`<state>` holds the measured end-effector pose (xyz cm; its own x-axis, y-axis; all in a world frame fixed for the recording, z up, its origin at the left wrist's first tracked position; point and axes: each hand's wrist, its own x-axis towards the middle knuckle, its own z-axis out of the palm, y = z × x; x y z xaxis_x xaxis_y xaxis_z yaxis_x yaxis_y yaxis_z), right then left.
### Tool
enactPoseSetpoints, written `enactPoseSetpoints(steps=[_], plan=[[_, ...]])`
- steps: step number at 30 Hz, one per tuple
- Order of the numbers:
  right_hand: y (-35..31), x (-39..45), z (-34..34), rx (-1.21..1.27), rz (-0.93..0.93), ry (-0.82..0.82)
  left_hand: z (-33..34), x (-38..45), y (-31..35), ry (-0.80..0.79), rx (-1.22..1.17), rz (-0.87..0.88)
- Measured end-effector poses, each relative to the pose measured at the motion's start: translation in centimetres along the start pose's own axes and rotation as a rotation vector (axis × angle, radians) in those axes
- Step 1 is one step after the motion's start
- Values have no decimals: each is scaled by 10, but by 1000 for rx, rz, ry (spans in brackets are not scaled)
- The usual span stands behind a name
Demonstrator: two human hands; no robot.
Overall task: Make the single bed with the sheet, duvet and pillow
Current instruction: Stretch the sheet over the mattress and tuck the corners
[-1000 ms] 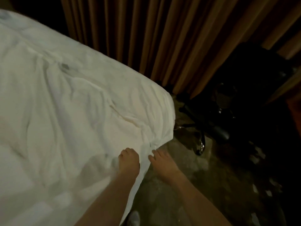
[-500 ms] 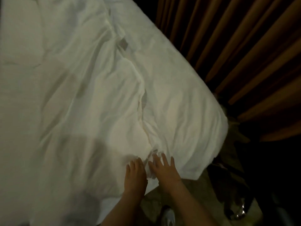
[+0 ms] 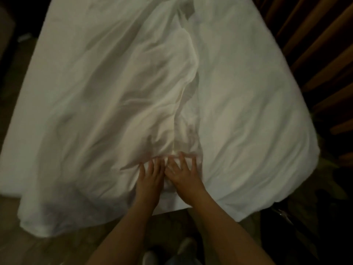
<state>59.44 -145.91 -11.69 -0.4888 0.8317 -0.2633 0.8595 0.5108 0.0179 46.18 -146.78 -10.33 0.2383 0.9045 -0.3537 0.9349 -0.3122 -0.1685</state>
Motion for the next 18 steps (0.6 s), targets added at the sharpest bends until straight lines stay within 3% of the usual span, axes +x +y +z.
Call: enactPoseSetpoints(steps=[4,9,12,18], plan=[[0,7,-4,-51,-128,152,9,-1,-10,237,-101,1],[-3,12,-28,19,-281,73,5,-20,-13,235,-204,8],[-2,2,-42,15,-251,155,-7,-29,-10,278,-225,5],[2,-30,-56,105,-91,157,-26,-47,-5,336,-191,29]])
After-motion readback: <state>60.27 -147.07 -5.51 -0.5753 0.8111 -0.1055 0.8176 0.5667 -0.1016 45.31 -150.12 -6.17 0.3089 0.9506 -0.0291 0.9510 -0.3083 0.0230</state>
